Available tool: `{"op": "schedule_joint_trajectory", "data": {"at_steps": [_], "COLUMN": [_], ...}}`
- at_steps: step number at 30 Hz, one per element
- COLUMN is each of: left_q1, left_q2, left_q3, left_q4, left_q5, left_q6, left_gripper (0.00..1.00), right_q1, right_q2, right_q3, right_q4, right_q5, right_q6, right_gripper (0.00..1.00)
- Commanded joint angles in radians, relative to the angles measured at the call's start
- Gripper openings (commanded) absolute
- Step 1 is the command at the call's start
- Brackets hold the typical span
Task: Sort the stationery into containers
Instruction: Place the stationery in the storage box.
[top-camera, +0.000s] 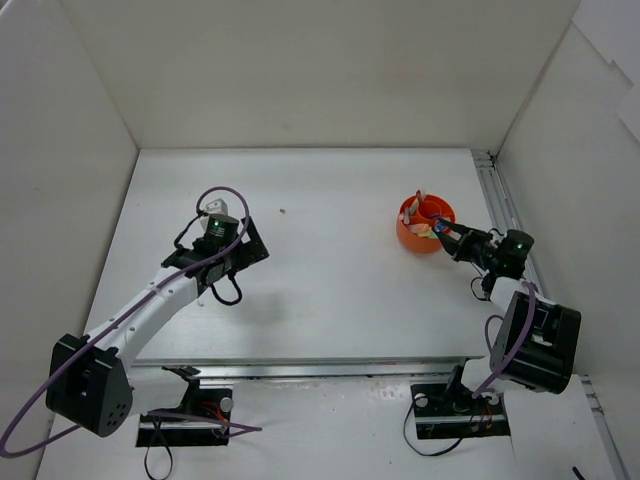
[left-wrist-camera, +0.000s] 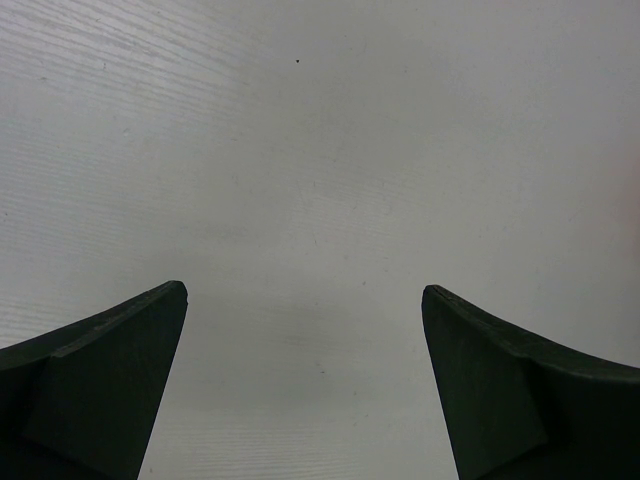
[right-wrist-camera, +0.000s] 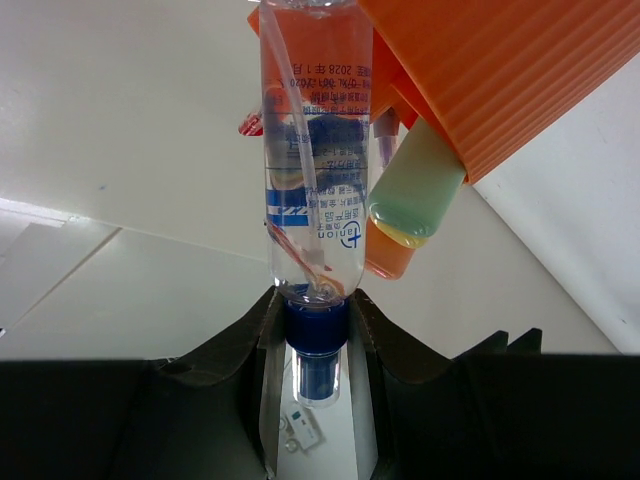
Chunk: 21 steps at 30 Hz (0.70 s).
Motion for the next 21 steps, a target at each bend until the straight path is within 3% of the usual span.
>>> {"op": "schedule_joint_trajectory", "data": {"at_steps": [1, 5, 18, 21], "left_q1": [-0.004, -0.004, -0.004, -0.004], "left_q2": [0.002, 0.018, 0.039, 0.05], "left_q3": [0.059, 0.069, 0.088, 0.092], "left_q4": [0.009, 0.011, 0.006, 0.002], "left_q5": [-0.016, -0.016, -0.016, -0.008], "left_q6": [-0.011, -0.006, -0.006, -0.008], "left_gripper": [1.0, 1.0, 1.0, 1.0], "right_q1": [0.018, 0.01, -0.004, -0.019], "right_q2": [-0.024, -0.073, 0.026, 0.056], "right_q3": [0.047, 0.025, 0.013, 0.013], "right_q4": [0.083, 0.082, 0.086, 0.086], "right_q5": [-0.02, 0.006, -0.029, -0.051], "right_q6": [-0.011, -0.004, -0.016, -0.021], "right_gripper": [0.0, 0.0, 0.0, 0.05]}}
